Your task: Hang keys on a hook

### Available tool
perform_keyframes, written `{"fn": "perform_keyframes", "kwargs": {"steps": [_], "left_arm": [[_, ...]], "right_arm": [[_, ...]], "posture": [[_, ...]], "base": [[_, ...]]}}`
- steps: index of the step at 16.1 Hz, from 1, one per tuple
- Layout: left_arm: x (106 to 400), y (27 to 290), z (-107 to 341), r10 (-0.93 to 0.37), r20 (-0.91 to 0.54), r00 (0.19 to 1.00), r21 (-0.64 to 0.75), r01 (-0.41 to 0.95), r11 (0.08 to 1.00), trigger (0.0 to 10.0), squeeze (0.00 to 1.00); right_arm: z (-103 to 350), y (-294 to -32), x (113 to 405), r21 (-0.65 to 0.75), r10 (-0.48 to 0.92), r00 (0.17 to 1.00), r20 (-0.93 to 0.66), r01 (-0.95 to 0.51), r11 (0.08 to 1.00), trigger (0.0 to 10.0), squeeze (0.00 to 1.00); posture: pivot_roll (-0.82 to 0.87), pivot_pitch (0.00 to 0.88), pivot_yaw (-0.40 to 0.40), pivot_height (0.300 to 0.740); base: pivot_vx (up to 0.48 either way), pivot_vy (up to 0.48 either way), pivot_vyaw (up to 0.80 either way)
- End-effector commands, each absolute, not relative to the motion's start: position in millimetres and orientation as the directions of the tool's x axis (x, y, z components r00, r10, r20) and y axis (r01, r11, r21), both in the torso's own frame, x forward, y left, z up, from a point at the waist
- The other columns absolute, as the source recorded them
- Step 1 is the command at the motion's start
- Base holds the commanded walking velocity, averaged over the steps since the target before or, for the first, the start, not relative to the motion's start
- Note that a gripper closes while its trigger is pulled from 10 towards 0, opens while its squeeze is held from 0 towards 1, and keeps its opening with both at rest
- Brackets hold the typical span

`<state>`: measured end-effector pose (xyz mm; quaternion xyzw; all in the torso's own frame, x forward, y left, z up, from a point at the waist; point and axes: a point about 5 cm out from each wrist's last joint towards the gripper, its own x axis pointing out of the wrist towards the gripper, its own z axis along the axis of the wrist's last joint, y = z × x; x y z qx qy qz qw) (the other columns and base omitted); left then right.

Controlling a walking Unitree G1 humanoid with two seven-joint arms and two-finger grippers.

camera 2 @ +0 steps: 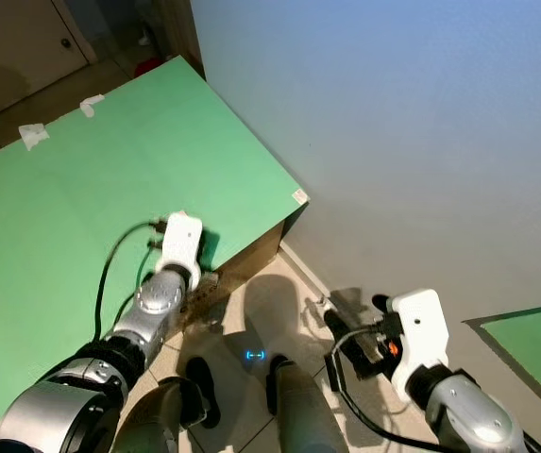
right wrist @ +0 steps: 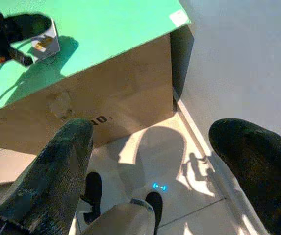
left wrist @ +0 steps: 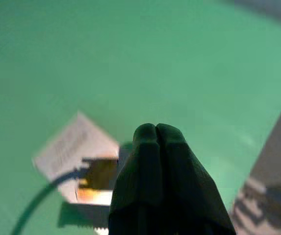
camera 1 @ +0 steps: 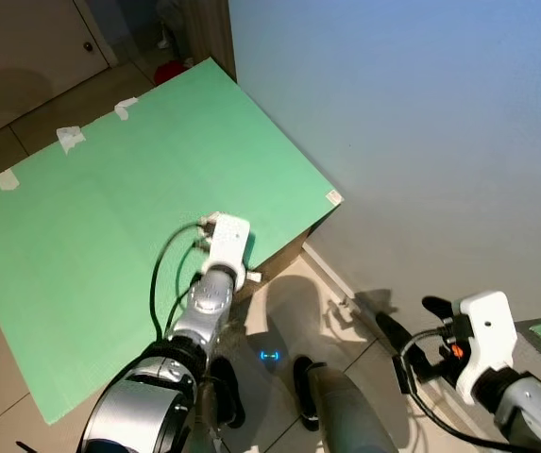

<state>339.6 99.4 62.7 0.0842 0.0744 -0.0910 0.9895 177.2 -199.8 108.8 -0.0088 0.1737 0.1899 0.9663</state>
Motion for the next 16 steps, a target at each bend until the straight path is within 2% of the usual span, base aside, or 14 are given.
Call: {"fn": "perform_keyframes", "kwargs": {"steps": [1, 4, 5, 6, 8, 10, 16], "left_arm": [[336, 103, 58, -0.166, -0.164, 0.972, 0.144, 0.191, 0.971, 0.0, 0.0], [339, 112, 62, -0.133, -0.154, 0.979, 0.226, 0.166, 0.96, 0.0, 0.0], [338, 116, 59, -0.124, -0.172, 0.977, 0.267, 0.168, 0.949, 10.0, 0.0], [335, 121, 53, -0.138, -0.205, 0.969, 0.3, 0.197, 0.933, 10.0, 1.0], [331, 125, 45, -0.146, -0.259, 0.955, 0.328, 0.229, 0.917, 10.0, 1.0], [327, 127, 36, -0.154, -0.312, 0.938, 0.319, 0.256, 0.912, 10.0, 1.0], [324, 130, 28, -0.149, -0.372, 0.916, 0.33, 0.281, 0.901, 10.0, 1.0]], "right_arm": [[100, -200, 172, 0.082, 0.369, 0.849, -0.377, -0.366, 0.927, 10.0, 0.0], [99, -199, 174, 0.085, 0.374, 0.847, -0.377, -0.371, 0.925, 10.0, 0.0], [99, -198, 175, 0.085, 0.376, 0.847, -0.375, -0.372, 0.924, 10.0, 0.0], [100, -197, 175, 0.087, 0.379, 0.848, -0.371, -0.374, 0.923, 10.0, 0.0], [102, -193, 173, 0.125, 0.431, 0.825, -0.364, -0.416, 0.901, 10.0, 0.0], [107, -184, 168, 0.177, 0.531, 0.763, -0.368, -0.503, 0.846, 10.0, 0.0], [105, -182, 159, 0.208, 0.545, 0.742, -0.39, -0.505, 0.838, 10.0, 0.0]], "posture": [[-0.44, 0.34, 0.0, 0.74], [-0.43, 0.339, -0.002, 0.74], [-0.43, 0.338, -0.002, 0.74], [-0.43, 0.339, -0.001, 0.74], [-0.44, 0.341, 0.001, 0.74], [-0.44, 0.344, 0.001, 0.74], [-0.45, 0.35, -0.004, 0.74]], "base": [[0.0, 0.0, 0.0], [0.0, 0.0, 0.0], [0.0, 0.0, 0.0], [0.0, 0.0, 0.0], [0.0, 0.0, 0.0], [0.0, 0.0, 0.0], [0.0, 0.0, 0.0]]}}
